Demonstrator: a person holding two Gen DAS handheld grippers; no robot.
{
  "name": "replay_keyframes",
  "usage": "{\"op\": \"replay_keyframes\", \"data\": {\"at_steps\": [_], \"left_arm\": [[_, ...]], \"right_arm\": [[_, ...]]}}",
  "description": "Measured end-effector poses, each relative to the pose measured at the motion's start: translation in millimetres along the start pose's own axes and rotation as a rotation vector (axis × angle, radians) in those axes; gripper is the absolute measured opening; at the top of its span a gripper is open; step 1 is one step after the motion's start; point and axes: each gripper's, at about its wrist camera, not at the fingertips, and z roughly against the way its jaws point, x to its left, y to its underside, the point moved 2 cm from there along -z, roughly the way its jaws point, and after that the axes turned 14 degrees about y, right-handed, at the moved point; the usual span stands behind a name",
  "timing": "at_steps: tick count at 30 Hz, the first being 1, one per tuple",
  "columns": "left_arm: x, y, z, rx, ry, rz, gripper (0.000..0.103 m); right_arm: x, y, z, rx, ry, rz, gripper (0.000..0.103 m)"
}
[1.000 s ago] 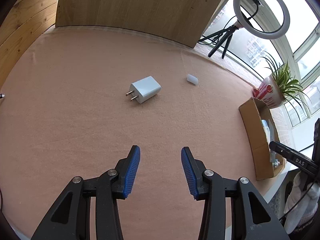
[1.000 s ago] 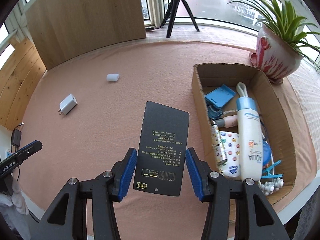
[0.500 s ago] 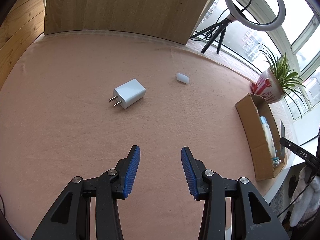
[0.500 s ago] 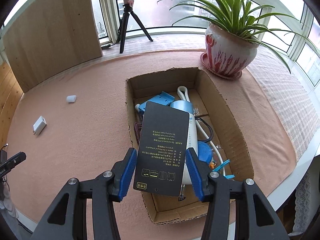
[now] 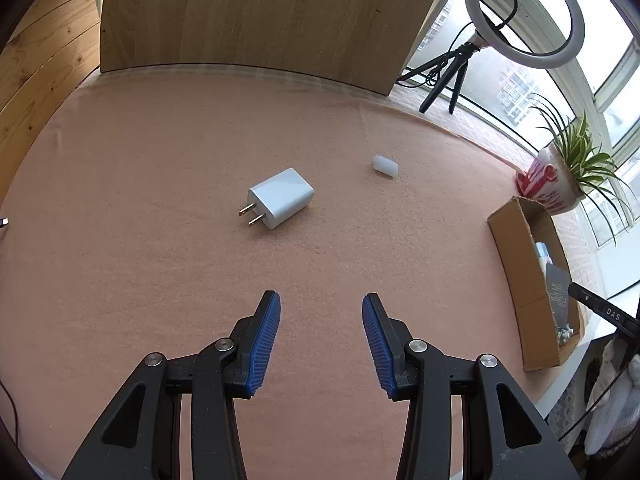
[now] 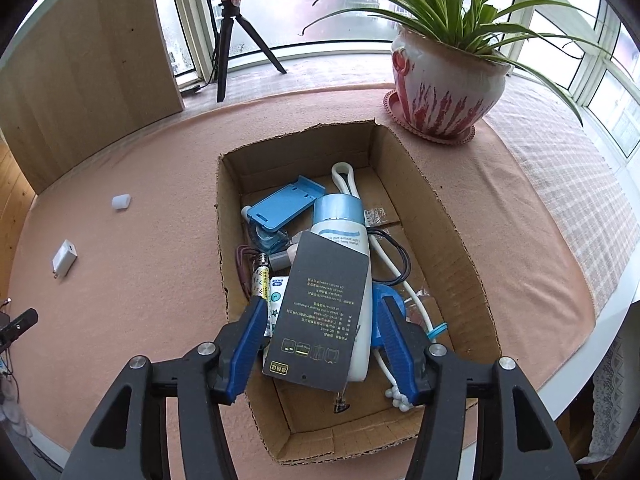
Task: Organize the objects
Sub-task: 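Carry the black card into the box and open the right gripper, then grasp the white charger with the left gripper while the right grasps the white cap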
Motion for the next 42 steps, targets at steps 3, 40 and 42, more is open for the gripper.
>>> {"op": "replay_keyframes", "data": {"at_steps": [3,40,42], "left_arm": [[4.0,-6.8,-0.8,-0.007,-0.015,-0.004,0.046],[30.5,-78.7,-82.0,0.073,-0.162,-0.183,0.056],[33.8,-81.7,-87.1,0.076,-0.164,-0.188,0.057]], "right_arm": [[2.4,-2.2,3.9,-0.009,-0.020,-0.008,0.055],[192.8,-87.3,-18.1,0.007,-0.336,0.213,0.055],[204.5,-94.4,-26.6,0.023,-0.344,0.217,0.055]]}}
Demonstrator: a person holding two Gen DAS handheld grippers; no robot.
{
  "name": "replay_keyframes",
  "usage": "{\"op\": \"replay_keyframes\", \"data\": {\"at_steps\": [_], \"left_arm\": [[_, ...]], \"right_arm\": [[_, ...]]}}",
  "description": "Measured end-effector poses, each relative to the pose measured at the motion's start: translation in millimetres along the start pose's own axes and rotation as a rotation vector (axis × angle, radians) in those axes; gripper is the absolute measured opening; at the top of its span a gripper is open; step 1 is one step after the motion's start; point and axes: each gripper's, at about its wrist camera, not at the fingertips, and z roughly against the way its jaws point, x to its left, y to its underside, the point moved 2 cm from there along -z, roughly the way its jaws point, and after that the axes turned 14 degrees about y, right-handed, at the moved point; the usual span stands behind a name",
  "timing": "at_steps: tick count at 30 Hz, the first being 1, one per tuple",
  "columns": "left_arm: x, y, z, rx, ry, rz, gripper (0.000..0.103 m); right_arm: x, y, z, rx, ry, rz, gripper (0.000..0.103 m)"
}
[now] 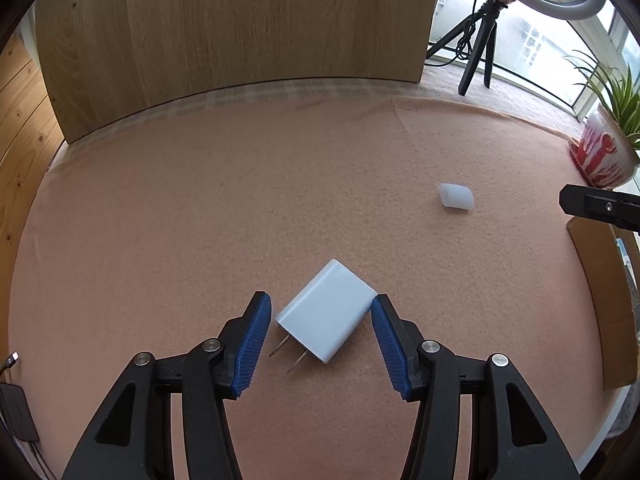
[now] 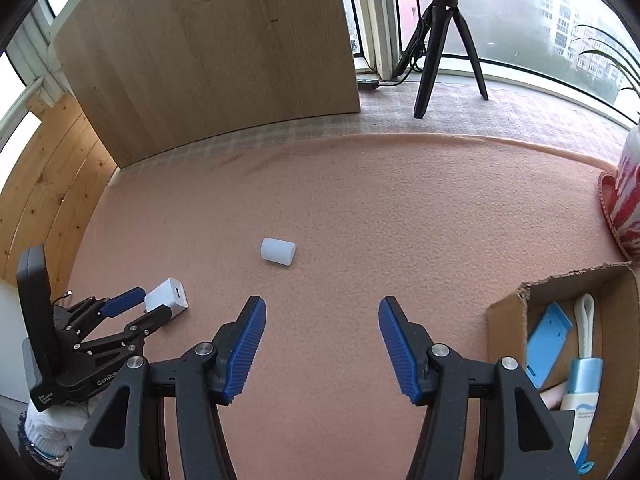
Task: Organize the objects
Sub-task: 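Grasp the white charger with the left gripper while the right grasps the white cap, then lift the charger and cap and carry both toward the box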
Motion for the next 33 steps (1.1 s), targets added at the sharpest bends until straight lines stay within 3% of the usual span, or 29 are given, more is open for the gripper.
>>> {"op": "replay_keyframes", "data": {"at_steps": [7,12,20,23,27,33], "left_arm": [[3.0,-7.5,-17.2,0.010,0.040,-0.018,0.058],[0.3,-0.9,-18.8,0.003,0.075,-0.005,0.039],[-13.7,23.1,-10.4,0.005,0.119,0.016,0.039],[-16.6,34.9,-4.8,0.000,0.125,0.029,0.039],[-22.6,43.1,-1.8,0.007,0.099,0.021,0.039],[-30.4,56.7,5.0,0.009,0.072,0.025,0.039]], "right_arm": [[15.7,-24.6,-32.8,0.041,-0.021,-0.007,0.055],[24.0,-34.8,-50.4,0.065,-0.030,-0.007,0.055],[35.9,-45.3,-71.2,0.079,-0.032,-0.012,0.054],[44.8,-46.0,-77.8,0.083,-0.016,0.020,0.049],[55.6,-39.1,-89.7,0.128,0.007,0.069,0.029],[65.6,-25.3,-81.7,0.104,0.052,0.151,0.023]]}}
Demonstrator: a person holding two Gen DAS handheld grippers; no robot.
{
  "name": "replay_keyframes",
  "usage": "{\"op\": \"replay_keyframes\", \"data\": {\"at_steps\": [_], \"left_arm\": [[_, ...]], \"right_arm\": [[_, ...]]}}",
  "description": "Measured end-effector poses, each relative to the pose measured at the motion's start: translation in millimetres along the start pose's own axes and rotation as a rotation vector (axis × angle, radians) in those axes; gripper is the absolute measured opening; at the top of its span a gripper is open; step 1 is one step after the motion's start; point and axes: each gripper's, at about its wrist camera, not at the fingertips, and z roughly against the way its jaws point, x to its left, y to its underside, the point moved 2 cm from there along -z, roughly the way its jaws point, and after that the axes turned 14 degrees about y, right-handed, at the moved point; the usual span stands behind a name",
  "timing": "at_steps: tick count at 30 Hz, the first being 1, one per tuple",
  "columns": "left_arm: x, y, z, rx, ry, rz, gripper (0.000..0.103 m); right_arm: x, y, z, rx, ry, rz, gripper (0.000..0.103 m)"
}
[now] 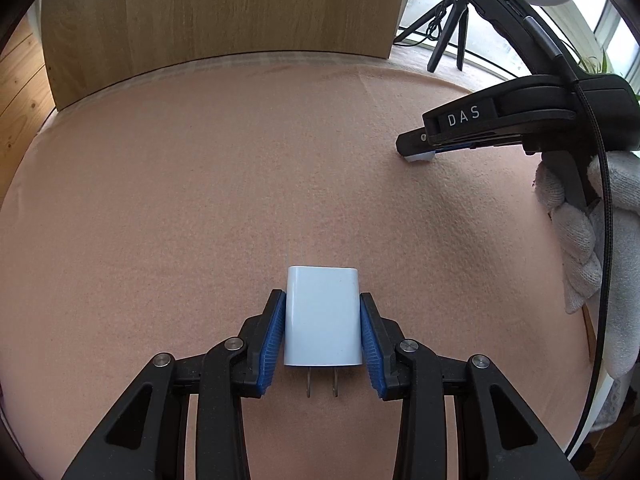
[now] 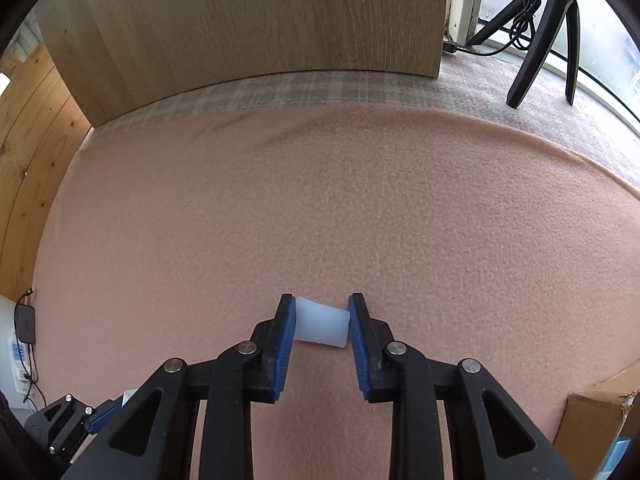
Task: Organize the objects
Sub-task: 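Lift the charger and cap and carry both toward the box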
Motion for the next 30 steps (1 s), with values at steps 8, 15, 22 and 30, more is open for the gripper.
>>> {"op": "replay_keyframes", "data": {"at_steps": [8,15,22,30], "left_arm": [[-8.2,15.8,6.7,0.004,0.000,0.002,0.039],[-14.0,31.6,13.9,-0.002,0.010,0.021,0.039],[-27.9,47.4,15.7,-0.001,0.028,0.025,0.039],[-49.9,67.9,19.0,0.004,0.044,0.023,0.039]], "right_arm": [[1.1,27.4,8.9,-0.003,0.001,0.046,0.021],[-15.3,64.2,18.6,0.018,-0.056,-0.006,0.020],[-26.7,117.0,40.9,0.020,-0.080,-0.031,0.020],[-34.9,167.8,55.4,0.023,-0.093,-0.067,0.020]]}}
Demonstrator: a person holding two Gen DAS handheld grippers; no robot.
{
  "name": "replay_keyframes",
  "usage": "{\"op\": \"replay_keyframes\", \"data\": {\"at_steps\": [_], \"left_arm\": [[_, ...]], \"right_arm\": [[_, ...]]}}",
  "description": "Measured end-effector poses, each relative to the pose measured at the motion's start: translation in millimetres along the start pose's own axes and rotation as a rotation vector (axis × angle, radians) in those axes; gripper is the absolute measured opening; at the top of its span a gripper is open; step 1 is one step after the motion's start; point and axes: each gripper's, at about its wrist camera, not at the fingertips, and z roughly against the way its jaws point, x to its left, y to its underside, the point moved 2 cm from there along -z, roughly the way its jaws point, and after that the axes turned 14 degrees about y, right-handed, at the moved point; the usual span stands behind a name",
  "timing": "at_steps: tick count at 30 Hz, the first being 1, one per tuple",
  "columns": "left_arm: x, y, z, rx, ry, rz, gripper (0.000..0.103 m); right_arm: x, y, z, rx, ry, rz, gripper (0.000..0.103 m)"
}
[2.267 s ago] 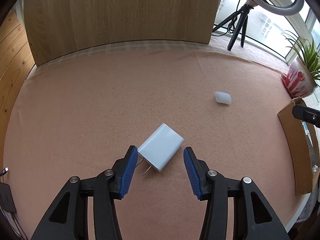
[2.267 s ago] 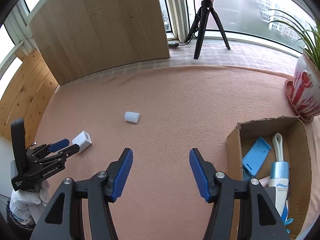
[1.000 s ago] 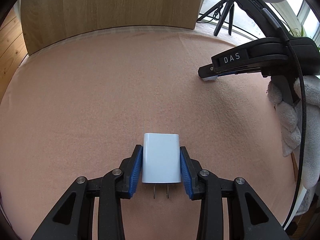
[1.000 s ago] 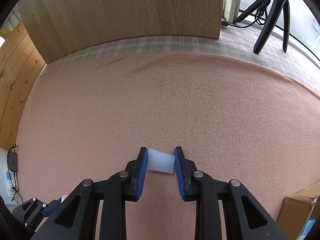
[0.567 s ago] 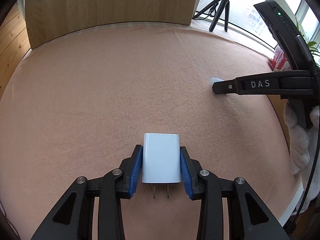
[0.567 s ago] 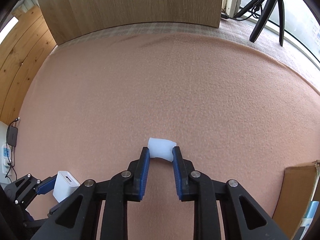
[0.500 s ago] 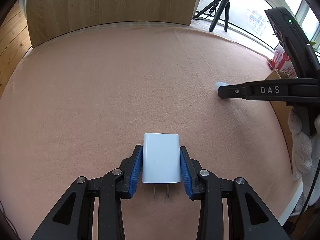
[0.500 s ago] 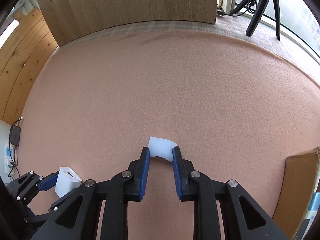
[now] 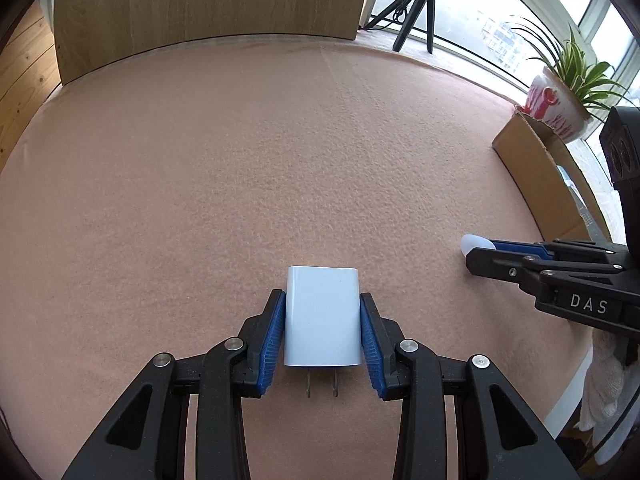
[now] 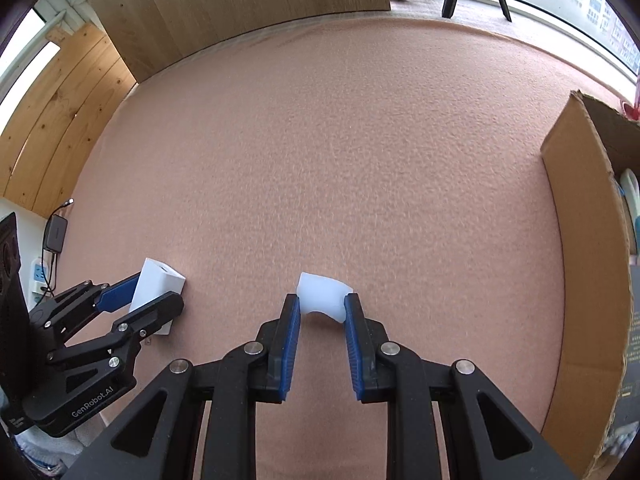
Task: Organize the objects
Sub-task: 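Lift the charger and cap and carry both toward the box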
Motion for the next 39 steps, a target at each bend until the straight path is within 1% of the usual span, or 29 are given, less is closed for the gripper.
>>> {"op": "replay_keyframes", "data": {"at_steps": [3,12,16,17,18,20,22,25,26,27,32,35,39], "left_arm": [[-6.1,6.0,0.8,0.004,0.018,0.011,0.039],[-30.9,24.3,3.9,0.028,0.034,-0.022,0.039],[-43.5,28.0,-1.0,0.055,0.032,-0.061,0.039],[-46.0,28.1,-1.5,0.060,0.030,-0.067,0.040],[-47.7,28.3,-1.5,0.062,0.031,-0.066,0.045],[-50.6,29.4,-1.2,0.066,0.033,-0.067,0.049],[-52.2,32.1,-1.6,0.067,0.016,-0.074,0.049],[-51.9,34.2,-1.0,0.061,0.009,-0.082,0.048],[-50.9,34.9,-0.3,0.057,0.001,-0.082,0.040],[-49.3,34.7,0.2,0.054,0.002,-0.080,0.039],[-44.3,32.2,6.1,0.040,0.014,-0.054,0.039],[-48.6,26.5,13.4,0.019,0.029,-0.051,0.039],[-64.7,11.0,26.0,-0.019,0.058,-0.066,0.039]], "right_arm": [[-4.0,14.1,6.5,-0.001,-0.006,-0.021,0.020],[-9.6,48.7,15.1,-0.012,0.021,-0.033,0.020],[-11.4,56.3,19.8,-0.019,0.022,-0.035,0.020],[-12.3,57.6,20.6,-0.022,0.028,-0.037,0.020],[-13.0,58.7,20.9,-0.024,0.033,-0.038,0.020],[-14.2,60.4,21.1,-0.023,0.033,-0.041,0.020],[-13.7,61.3,21.8,-0.026,0.033,-0.042,0.020],[-15.1,65.9,24.0,-0.034,0.047,-0.032,0.020],[-15.0,66.9,24.1,-0.035,0.051,-0.029,0.020],[-14.5,67.4,24.1,-0.034,0.053,-0.029,0.020],[-10.7,61.8,28.3,-0.047,0.053,-0.040,0.020],[-17.9,61.6,39.8,-0.074,0.054,-0.056,0.020],[-36.2,59.0,61.8,-0.118,0.054,-0.097,0.020]]}}
